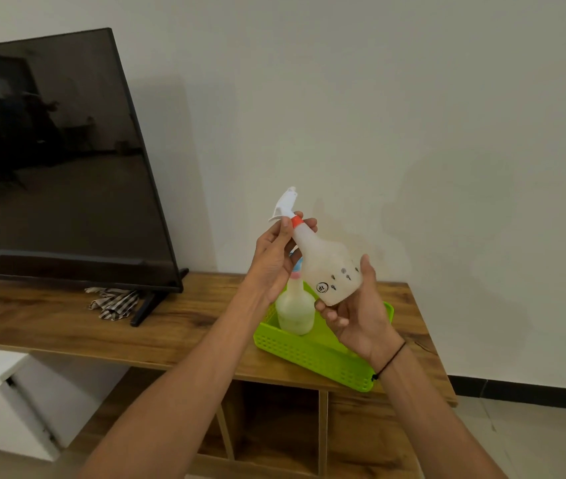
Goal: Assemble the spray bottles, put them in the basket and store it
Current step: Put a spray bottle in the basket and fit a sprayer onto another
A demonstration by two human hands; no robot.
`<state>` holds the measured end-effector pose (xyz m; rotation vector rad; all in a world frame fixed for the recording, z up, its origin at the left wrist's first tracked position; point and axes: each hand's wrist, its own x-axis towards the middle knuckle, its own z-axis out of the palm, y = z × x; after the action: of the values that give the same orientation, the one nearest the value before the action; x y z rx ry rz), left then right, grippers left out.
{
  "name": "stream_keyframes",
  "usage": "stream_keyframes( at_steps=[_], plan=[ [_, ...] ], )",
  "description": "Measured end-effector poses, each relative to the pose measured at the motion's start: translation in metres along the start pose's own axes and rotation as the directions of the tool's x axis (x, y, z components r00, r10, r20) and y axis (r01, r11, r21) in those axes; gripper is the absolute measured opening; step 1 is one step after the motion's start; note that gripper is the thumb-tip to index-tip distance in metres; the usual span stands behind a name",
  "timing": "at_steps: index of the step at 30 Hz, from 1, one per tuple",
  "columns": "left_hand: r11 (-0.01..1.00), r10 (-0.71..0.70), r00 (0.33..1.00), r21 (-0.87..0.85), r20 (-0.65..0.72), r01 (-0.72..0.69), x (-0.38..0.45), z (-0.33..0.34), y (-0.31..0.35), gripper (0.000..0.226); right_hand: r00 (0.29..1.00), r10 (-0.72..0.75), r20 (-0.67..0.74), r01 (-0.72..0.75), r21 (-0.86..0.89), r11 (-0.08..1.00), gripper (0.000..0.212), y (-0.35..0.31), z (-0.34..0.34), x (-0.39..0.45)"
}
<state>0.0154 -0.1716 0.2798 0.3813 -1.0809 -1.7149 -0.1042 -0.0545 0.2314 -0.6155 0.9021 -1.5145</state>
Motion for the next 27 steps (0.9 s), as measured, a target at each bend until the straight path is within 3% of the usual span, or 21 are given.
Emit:
stream_keyframes(
  at_steps=[2, 6, 8, 12, 16, 19, 21, 23, 25, 27],
  plan=[
    [1.0, 0.017, 1.0, 0.009, -0.016, -0.017, 0.0, 0.0, -0.002, 0.028, 1.0, -0.023, 0.001, 0.023, -0.062, 0.998, 0.098, 0.002, -0.001, 0.003],
    [0.999, 0.03, 0.996, -0.021, -0.083, -0.032, 0.001, 0.002, -0.007, 0.027, 0.917, -0.376, -0.133, 0.333, -0.264, 0.905, 0.07, 0.012, 0.008, 0.008],
    [0.999, 0.02, 0.996, -0.034, -0.083, -0.023, 0.0, 0.003, -0.007, 0.027, 0.896, -0.417, -0.151, 0.362, -0.295, 0.885, 0.064, 0.014, 0.01, 0.008],
    [0.999, 0.021, 0.999, -0.026, -0.05, -0.023, 0.0, 0.001, -0.009, 0.027, 0.952, -0.279, -0.128, 0.244, -0.234, 0.941, 0.083, 0.011, 0.007, 0.008],
    [1.0, 0.023, 1.0, 0.005, -0.018, -0.023, 0.003, -0.001, -0.011, 0.029, 0.999, -0.052, 0.014, 0.052, -0.026, 0.998, 0.082, 0.01, 0.004, 0.004],
    [0.998, 0.037, 0.999, 0.045, 0.019, -0.037, 0.007, -0.001, -0.011, 0.032, 0.997, 0.027, 0.079, -0.031, 0.046, 0.998, 0.083, 0.005, -0.001, 0.005],
    [0.997, 0.05, 0.999, 0.061, 0.014, -0.051, 0.01, -0.002, -0.011, 0.033, 1.0, 0.01, 0.021, -0.008, -0.066, 0.998, 0.08, 0.001, -0.004, 0.006],
    [0.994, 0.065, 0.998, 0.089, 0.018, -0.066, 0.011, -0.003, -0.012, 0.032, 0.985, -0.14, -0.101, 0.103, -0.311, 0.945, 0.067, 0.0, -0.01, 0.007],
    [0.987, 0.066, 0.995, 0.144, 0.069, -0.075, 0.009, -0.002, -0.015, 0.034, 0.924, -0.365, -0.112, 0.217, -0.633, 0.743, 0.063, -0.002, -0.017, 0.006],
    [0.979, 0.05, 0.988, 0.189, 0.145, -0.077, 0.006, 0.0, -0.019, 0.033, 0.891, -0.454, -0.018, 0.249, -0.817, 0.521, 0.073, -0.005, -0.024, 0.006]
  ],
)
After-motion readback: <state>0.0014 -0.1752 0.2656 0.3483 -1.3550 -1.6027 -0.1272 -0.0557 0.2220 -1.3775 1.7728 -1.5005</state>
